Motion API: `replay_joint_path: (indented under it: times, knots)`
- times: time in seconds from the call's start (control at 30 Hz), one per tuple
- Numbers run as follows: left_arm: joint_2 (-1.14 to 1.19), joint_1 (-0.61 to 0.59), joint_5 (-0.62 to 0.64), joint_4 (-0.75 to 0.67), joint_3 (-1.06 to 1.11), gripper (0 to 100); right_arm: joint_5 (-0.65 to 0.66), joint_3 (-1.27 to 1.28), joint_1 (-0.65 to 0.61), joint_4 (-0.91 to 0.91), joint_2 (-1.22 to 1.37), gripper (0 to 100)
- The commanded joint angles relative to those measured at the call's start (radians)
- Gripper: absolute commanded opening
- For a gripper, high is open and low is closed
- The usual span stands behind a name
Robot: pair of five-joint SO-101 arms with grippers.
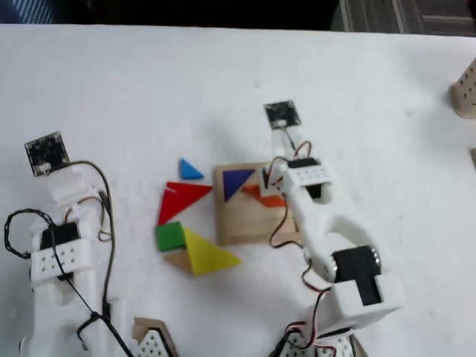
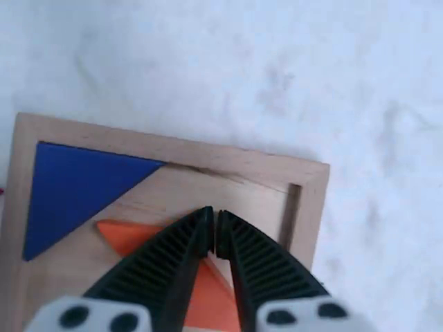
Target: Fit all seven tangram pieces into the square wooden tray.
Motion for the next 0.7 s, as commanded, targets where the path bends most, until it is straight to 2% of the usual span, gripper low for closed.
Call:
replay_joint_path:
  times: [0.0, 0.17, 0.27, 0.5, 0.6, 0.67]
  knots:
    - [-0.024, 0.019, 0.011, -0.017, -0.026, 5, 0.052, -0.054, -0.022, 0.012, -0.016, 1.8]
    - [-0.024, 0.019, 0.011, -0.017, -0.026, 5, 0.046, -0.037, 0.061, 0.104, -0.174, 1.8]
    - [-0.024, 0.019, 0.011, -0.018, -0.026, 5, 0.054, 0.071, 0.082, 0.136, -0.285, 1.7]
    - [-0.024, 0.05, -0.041, -0.018, -0.026, 5, 0.072, 0.304, -0.064, 0.16, -0.461, 1.7]
    - [-0.024, 0.05, -0.043, -0.018, -0.026, 5, 0.072, 0.324, -0.136, 0.177, -0.444, 1.7]
    - [-0.024, 0.05, -0.043, -0.018, -0.026, 5, 0.072, 0.318, -0.137, 0.142, -0.406, 1.7]
